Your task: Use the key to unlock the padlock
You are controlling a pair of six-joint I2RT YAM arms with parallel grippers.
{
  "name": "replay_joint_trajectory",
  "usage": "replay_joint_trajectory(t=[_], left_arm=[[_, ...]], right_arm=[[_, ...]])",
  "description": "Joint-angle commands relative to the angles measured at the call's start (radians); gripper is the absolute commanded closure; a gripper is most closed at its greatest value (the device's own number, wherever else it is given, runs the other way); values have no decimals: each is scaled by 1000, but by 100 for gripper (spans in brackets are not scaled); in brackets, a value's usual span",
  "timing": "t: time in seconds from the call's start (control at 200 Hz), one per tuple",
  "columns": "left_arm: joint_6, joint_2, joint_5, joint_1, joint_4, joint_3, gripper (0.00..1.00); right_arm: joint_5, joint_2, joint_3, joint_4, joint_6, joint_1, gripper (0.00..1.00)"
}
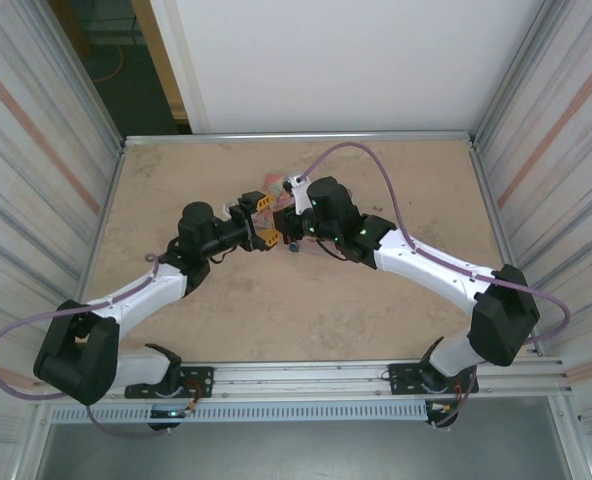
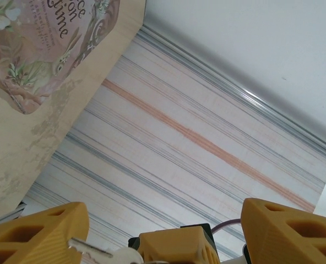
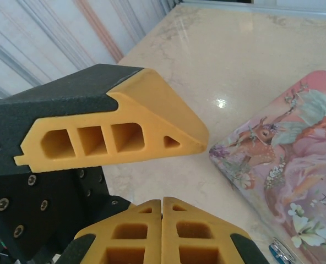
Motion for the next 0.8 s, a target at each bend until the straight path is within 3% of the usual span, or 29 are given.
replay_joint_trajectory(t=[0.0, 0.797], left_arm=[[-11, 1, -20, -5, 40, 1, 32], [-19, 13, -39, -5, 57, -21, 88]], right_arm=[[-29, -20, -1, 24, 31, 7, 100], [1, -78, -30, 36, 35, 7, 100]])
